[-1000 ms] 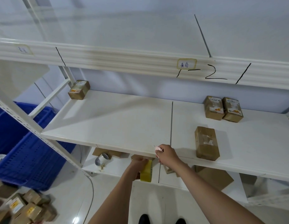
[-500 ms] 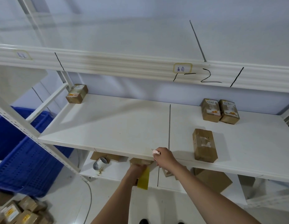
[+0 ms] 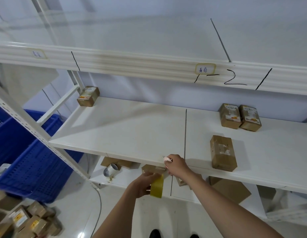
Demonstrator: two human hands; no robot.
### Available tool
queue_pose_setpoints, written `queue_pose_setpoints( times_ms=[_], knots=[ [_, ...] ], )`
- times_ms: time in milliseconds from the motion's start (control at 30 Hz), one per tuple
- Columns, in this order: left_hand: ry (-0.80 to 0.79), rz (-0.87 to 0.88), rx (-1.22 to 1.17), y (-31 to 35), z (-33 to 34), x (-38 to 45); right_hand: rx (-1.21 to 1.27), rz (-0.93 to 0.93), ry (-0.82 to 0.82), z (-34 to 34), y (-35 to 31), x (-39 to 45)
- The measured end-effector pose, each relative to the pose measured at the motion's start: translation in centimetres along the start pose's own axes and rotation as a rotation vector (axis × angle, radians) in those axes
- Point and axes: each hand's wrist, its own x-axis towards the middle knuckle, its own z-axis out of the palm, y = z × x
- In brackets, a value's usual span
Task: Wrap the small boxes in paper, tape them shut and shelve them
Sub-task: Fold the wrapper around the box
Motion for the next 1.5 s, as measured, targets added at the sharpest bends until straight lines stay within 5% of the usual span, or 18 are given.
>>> queue_pose_setpoints(
  times_ms=[400, 933, 1500],
  knots=[
    [-0.057, -0.05, 0.091, 0.1, -0.5, 0.0, -0.003, 0.001, 0.023, 0.3, 0.3, -0.2],
    [0.066, -0.089, 0.438, -0.1, -0.5, 1.1, 0.031, 0.014, 0.048, -0.7, 0.3, -0.7],
    [0.12, -0.103, 0.402, -1.2, 0.2, 1.1, 0.008, 0.002, 0.027, 0.1, 0.5, -1.0]
  ],
)
